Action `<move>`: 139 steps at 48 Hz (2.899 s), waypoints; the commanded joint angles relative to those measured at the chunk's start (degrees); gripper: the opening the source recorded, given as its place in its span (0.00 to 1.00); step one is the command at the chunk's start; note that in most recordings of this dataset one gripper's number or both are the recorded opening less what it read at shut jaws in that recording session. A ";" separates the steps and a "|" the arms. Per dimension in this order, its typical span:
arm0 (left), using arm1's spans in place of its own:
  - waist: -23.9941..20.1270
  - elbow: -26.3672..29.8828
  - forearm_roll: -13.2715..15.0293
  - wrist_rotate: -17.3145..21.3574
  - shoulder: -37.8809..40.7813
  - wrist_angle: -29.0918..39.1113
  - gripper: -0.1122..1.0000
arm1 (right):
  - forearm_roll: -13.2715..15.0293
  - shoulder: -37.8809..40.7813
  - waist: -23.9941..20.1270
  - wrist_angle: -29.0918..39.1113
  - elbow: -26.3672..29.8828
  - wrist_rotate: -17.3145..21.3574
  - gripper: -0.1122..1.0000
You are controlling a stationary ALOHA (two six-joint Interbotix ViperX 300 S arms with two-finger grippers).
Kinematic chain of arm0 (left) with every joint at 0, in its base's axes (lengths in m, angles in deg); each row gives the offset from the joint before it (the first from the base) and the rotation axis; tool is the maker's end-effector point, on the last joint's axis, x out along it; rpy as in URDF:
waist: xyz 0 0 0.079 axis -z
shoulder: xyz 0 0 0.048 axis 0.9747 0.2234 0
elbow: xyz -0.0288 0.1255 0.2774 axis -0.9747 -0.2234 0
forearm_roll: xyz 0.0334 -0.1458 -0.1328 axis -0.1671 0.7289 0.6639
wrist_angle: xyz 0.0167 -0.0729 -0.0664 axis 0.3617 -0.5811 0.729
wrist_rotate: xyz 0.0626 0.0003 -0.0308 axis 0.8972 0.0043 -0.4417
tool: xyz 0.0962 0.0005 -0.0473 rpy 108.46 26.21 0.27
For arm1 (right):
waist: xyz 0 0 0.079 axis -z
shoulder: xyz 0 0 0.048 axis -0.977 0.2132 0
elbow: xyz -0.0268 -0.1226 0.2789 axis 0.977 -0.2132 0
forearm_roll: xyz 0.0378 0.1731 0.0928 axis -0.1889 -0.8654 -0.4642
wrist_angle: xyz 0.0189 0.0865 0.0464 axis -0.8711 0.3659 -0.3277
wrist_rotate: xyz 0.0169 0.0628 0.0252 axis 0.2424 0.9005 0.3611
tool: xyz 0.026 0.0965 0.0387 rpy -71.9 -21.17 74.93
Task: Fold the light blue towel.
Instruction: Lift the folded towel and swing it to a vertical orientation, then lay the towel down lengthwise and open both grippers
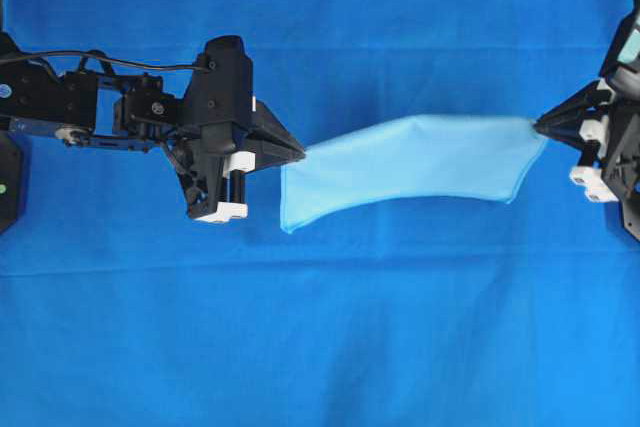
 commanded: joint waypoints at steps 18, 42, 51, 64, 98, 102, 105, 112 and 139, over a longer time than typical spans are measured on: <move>7.03 3.43 0.00 0.00 5.27 -15.56 0.13 | 10.37 5.01 18.63 -8.09 4.31 -0.62 0.12; 10.02 19.78 0.09 2.81 19.07 -18.02 0.13 | 17.05 24.26 26.02 -20.92 16.79 -1.05 0.12; 10.20 20.65 0.00 2.90 19.95 -17.93 0.13 | 17.58 27.07 26.10 -20.92 18.90 -1.14 0.12; 10.55 23.99 0.00 2.90 22.85 -18.81 0.13 | 17.93 23.73 27.51 -19.78 16.52 -1.05 0.12; 10.72 31.99 0.35 1.49 33.57 -21.09 0.13 | 17.58 27.77 27.60 -18.63 14.06 -1.14 0.12; 10.81 27.33 0.97 0.18 31.82 -23.64 0.13 | 17.67 32.17 27.69 -21.53 16.44 -1.14 0.12; 10.99 23.64 1.05 -1.49 30.41 -25.66 0.13 | 17.67 35.42 27.60 -23.82 18.37 -1.14 0.12; 11.34 15.73 0.97 -6.06 27.42 -29.62 0.13 | 17.75 42.89 26.98 -27.16 23.38 -1.14 0.12; 11.34 7.12 1.05 -9.67 25.75 -31.82 0.13 | 17.75 52.65 24.70 -28.04 29.71 -1.14 0.12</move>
